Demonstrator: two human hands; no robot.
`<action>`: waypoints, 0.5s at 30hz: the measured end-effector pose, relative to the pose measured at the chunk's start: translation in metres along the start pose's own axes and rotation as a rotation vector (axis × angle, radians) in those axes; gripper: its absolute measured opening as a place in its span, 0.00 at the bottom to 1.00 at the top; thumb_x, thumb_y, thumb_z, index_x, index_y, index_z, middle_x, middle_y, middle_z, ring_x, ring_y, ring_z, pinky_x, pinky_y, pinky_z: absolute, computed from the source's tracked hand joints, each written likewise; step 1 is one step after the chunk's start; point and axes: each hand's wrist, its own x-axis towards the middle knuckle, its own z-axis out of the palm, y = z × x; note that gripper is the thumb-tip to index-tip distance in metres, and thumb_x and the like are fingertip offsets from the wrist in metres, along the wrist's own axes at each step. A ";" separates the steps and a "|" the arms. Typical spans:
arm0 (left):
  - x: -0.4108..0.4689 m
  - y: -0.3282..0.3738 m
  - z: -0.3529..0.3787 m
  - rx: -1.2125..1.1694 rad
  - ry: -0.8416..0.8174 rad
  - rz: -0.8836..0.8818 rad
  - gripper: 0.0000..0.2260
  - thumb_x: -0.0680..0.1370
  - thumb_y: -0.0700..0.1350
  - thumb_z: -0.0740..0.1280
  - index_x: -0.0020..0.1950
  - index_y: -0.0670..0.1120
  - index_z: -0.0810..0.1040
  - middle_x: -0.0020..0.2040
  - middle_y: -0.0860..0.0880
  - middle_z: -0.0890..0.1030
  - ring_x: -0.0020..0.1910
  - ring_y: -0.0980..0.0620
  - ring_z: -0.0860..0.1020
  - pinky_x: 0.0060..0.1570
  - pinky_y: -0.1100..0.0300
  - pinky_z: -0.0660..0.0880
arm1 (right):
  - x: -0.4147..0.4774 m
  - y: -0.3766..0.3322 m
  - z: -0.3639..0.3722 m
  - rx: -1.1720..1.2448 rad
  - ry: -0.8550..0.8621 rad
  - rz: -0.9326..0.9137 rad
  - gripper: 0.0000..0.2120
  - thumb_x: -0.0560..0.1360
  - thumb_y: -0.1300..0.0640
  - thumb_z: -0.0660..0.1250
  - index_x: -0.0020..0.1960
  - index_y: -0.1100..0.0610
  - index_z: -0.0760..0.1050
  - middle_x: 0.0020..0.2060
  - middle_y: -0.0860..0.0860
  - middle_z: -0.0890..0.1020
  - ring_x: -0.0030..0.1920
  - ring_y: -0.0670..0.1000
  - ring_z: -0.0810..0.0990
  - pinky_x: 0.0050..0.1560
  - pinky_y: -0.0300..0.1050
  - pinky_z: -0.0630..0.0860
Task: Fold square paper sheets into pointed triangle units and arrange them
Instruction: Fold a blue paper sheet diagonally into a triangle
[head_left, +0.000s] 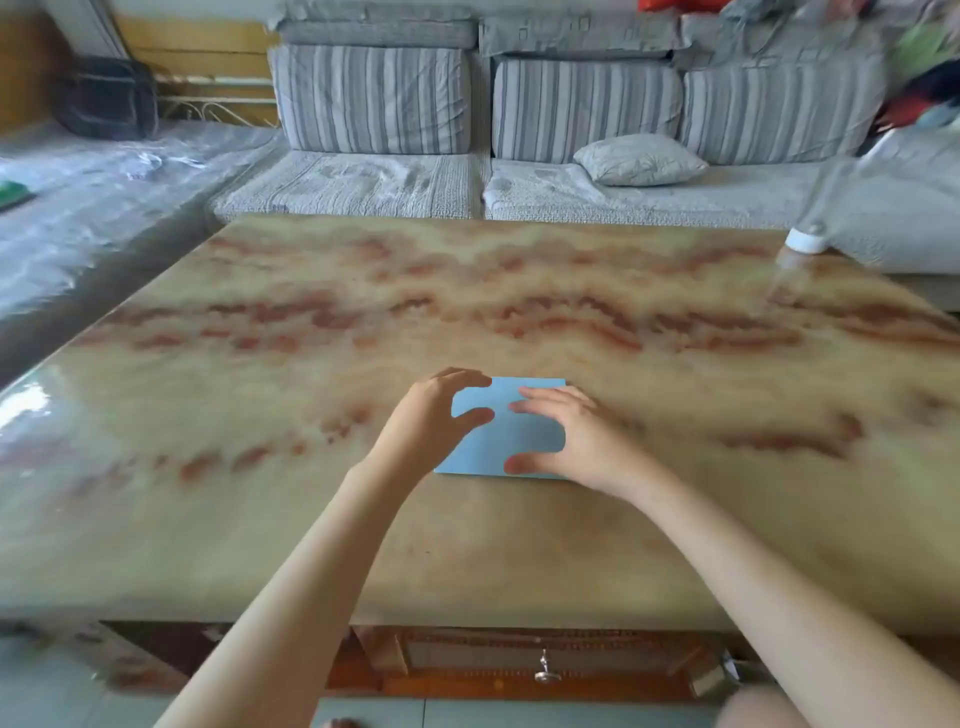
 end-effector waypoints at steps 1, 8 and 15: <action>-0.002 -0.001 0.001 -0.006 0.004 0.003 0.16 0.76 0.45 0.70 0.64 0.49 0.78 0.65 0.53 0.76 0.64 0.53 0.73 0.53 0.70 0.62 | -0.001 -0.003 0.001 -0.025 -0.018 -0.007 0.35 0.66 0.41 0.75 0.69 0.44 0.70 0.73 0.40 0.64 0.74 0.43 0.56 0.67 0.35 0.50; -0.013 -0.019 0.003 0.030 -0.031 -0.032 0.14 0.78 0.43 0.66 0.64 0.49 0.78 0.63 0.49 0.79 0.59 0.48 0.75 0.51 0.69 0.63 | 0.006 0.005 0.008 -0.080 -0.067 -0.028 0.32 0.65 0.42 0.76 0.67 0.44 0.72 0.67 0.40 0.72 0.69 0.42 0.64 0.70 0.43 0.61; -0.008 -0.027 -0.010 -0.062 -0.121 -0.069 0.13 0.77 0.41 0.68 0.61 0.50 0.79 0.44 0.50 0.78 0.43 0.51 0.75 0.44 0.70 0.68 | -0.001 0.018 0.005 0.102 -0.038 -0.040 0.13 0.70 0.47 0.74 0.54 0.43 0.81 0.58 0.32 0.77 0.64 0.31 0.68 0.67 0.36 0.61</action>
